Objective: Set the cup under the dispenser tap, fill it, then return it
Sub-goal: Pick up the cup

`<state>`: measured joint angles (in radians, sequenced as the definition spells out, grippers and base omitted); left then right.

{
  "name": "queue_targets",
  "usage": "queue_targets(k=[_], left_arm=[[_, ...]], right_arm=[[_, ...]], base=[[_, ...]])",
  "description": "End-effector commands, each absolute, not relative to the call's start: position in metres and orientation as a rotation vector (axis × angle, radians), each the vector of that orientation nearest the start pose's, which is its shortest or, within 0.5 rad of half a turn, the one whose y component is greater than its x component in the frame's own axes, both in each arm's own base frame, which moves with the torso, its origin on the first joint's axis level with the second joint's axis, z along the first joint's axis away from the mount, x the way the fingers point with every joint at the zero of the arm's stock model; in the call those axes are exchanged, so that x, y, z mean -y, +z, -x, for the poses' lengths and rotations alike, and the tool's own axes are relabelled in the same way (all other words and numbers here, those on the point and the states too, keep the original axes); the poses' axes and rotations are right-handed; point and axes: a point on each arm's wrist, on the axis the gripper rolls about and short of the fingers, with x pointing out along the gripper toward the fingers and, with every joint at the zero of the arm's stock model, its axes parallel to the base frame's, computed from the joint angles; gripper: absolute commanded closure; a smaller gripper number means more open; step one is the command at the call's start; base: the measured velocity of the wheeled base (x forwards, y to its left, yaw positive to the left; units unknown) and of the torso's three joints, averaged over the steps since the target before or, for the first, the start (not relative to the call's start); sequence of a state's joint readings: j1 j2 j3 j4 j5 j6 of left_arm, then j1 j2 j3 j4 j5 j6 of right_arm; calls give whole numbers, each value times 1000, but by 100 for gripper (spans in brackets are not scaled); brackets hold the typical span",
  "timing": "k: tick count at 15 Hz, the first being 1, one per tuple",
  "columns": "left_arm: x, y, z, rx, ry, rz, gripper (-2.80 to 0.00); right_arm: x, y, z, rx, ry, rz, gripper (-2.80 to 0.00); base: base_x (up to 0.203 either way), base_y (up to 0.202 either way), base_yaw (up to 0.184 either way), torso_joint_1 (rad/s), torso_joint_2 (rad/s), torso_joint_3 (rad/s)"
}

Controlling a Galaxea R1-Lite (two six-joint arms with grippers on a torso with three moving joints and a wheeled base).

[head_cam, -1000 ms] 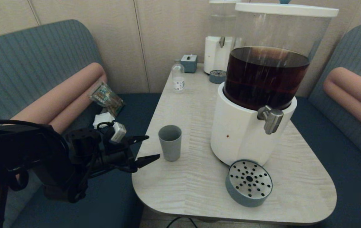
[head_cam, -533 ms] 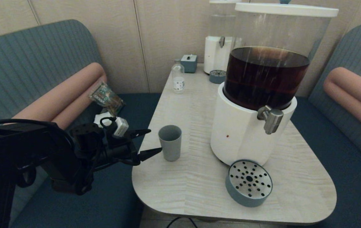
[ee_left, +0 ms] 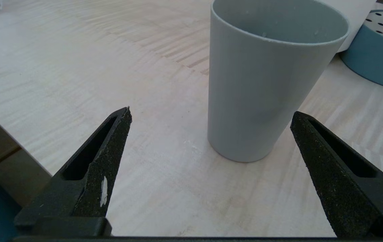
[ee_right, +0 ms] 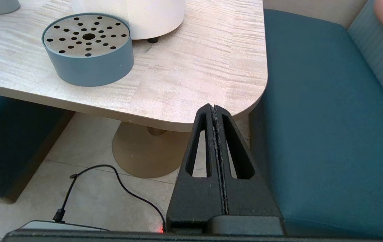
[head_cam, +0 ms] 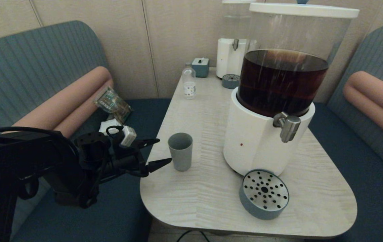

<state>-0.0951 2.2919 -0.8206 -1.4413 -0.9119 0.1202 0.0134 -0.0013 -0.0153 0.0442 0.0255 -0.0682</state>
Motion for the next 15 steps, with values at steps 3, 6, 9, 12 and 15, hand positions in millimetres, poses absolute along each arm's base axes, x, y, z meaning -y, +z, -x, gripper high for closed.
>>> queue_targets(k=[3,6,9,12,15], left_arm=[[54,60,-380,46,-1009,-104,-280],[54,61,-380,50,-1006,-106,-280],[54,62,-380,51,-1007,-103,-280],[54,63,-380,51,-1006,-96,-280],[54,63,-379,49,-1007,-95,-280]], right_arm=[[0,75,24,-23,41,69,0],[0,75,24,-23,41,69,0],[0,75,24,-23,41,69,0],[0,75,24,-23,41,69,0],[0,75,24,-23,41,69,0]], base=[[0,0,0,0,0,0],[0,0,0,0,0,0],[0,0,0,0,0,0],[0,0,0,0,0,0],[0,0,0,0,0,0]])
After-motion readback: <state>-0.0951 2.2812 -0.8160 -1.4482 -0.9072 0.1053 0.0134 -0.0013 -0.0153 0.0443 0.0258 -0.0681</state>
